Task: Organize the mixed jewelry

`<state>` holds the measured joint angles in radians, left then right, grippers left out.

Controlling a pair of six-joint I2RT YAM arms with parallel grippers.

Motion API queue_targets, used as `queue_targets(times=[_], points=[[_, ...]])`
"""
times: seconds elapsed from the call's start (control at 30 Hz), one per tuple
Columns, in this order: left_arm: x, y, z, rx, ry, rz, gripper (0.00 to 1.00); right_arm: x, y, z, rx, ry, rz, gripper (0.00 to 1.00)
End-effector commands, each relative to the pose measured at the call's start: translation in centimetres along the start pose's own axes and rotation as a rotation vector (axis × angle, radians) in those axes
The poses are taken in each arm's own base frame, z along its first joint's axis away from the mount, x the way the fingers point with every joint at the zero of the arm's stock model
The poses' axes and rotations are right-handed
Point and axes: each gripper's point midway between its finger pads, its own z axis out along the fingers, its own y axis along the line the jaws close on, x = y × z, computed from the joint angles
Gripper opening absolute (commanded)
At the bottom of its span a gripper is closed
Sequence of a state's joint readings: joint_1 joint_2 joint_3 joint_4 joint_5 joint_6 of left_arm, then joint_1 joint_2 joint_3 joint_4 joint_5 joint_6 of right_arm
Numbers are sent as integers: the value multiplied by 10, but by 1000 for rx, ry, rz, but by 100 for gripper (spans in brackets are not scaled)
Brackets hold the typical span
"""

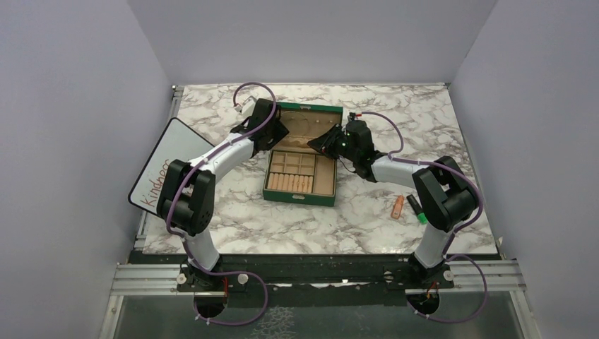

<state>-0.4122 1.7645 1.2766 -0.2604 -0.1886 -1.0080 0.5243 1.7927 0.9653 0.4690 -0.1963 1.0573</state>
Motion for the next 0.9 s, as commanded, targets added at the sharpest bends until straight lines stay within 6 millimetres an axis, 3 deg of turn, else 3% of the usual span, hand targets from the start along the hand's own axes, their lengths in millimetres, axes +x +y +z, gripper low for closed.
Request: queue_targets(times=[0.0,0.2,0.53,0.87], points=[[-29,-4,-13,21,-103,-14,52,-3,14,-7,-28,-5,-14,23],[-32,1,-14,17,-133,-18,45,-3,14,-7,-25,-3,-15,22],[-20,21,2,-45,-119,-1,34,-1,11,-6,-20,1,-12,19],[-15,24,6,-54,-99,7,13,0,10,-7,-15,2,-8,17]])
